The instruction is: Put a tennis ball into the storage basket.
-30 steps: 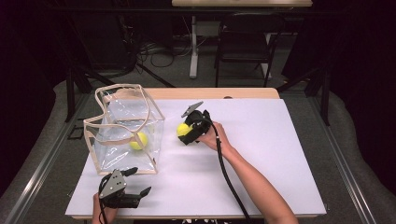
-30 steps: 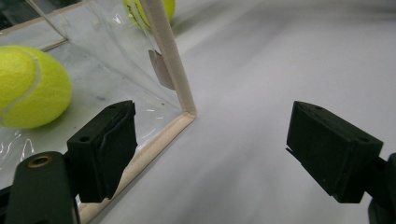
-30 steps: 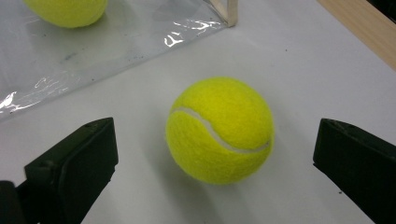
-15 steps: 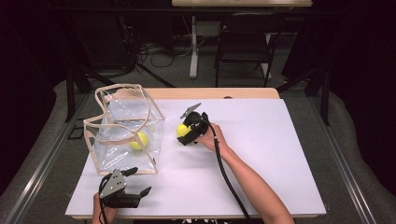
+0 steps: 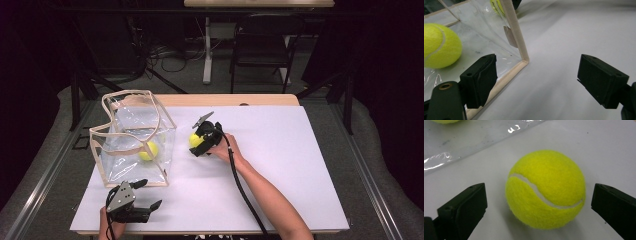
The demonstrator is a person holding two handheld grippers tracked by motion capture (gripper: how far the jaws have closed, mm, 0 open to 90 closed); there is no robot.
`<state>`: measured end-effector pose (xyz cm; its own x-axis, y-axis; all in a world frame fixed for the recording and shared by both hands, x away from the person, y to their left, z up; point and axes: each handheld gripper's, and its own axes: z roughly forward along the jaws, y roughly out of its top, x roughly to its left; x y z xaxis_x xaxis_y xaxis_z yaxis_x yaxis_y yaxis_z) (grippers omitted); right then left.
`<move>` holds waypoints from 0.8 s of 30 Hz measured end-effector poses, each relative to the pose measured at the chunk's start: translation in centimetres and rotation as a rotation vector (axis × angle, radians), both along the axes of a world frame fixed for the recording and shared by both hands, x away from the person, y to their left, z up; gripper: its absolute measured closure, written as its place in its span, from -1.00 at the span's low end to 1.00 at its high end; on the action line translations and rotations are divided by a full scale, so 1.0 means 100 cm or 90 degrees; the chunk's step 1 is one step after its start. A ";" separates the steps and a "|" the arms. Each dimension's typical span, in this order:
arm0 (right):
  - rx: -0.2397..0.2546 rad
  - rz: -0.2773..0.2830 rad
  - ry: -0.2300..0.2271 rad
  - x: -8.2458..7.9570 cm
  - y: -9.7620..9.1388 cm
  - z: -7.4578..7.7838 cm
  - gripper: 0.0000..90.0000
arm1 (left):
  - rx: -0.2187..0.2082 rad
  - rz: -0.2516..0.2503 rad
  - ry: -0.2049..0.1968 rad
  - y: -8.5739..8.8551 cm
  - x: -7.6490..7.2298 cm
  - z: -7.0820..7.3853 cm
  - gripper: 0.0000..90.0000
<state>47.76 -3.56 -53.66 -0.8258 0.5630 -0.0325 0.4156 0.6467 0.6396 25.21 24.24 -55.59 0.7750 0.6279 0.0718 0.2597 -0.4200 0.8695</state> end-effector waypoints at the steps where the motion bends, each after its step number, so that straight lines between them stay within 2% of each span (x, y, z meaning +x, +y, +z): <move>1: 0.000 -0.001 0.001 0.000 0.000 -0.001 -1.00 | 0.000 0.000 0.000 0.000 0.000 0.000 -0.65; 9: 0.003 -0.004 -0.004 0.001 0.000 -0.003 -0.90 | 0.001 0.000 0.000 0.000 0.000 0.000 -0.65; 14: 0.006 -0.003 0.000 0.002 0.000 -0.004 -0.68 | 0.002 0.000 0.001 0.000 0.000 0.000 -0.65; 24: 0.003 -0.012 -0.005 0.003 -0.001 -0.006 -0.46 | 0.003 0.000 0.002 0.000 0.000 0.000 -0.65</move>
